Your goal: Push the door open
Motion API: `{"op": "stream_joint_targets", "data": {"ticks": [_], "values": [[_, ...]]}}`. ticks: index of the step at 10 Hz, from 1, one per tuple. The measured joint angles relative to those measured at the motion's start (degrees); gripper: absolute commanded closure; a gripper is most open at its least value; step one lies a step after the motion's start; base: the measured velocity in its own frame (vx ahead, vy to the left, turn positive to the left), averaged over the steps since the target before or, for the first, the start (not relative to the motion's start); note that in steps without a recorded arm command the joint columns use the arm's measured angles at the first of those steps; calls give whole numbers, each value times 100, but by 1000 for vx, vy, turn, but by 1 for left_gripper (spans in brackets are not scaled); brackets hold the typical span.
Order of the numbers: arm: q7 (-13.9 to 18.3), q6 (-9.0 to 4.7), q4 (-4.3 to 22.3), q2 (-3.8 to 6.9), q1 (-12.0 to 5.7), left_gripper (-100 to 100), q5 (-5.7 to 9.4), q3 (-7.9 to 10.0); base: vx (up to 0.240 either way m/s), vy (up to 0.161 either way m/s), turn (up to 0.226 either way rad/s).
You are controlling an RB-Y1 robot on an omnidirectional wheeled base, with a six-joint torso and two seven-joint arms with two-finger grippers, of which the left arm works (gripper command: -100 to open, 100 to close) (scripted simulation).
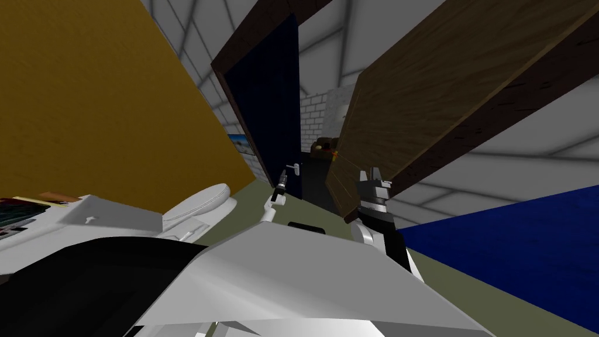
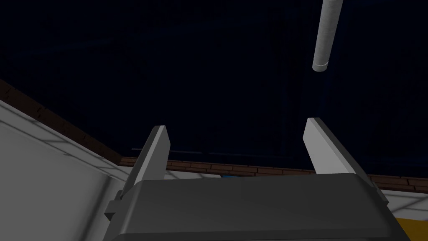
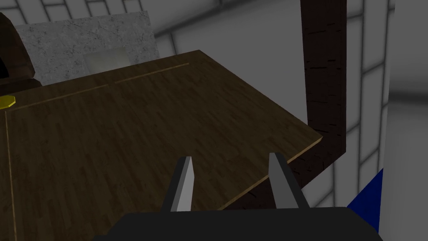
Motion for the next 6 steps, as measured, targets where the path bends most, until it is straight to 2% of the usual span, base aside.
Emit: {"op": "stream_joint_targets", "data": {"ticks": [2,4,6], "values": [[8,-9,350,-11,-212,-100,17,41,19,136,-147],[10,-19,614,-52,-345,-100,24,63,19,126,-152],[9,15,892,-84,-541,-100,38,105,2,131,-139]]}}
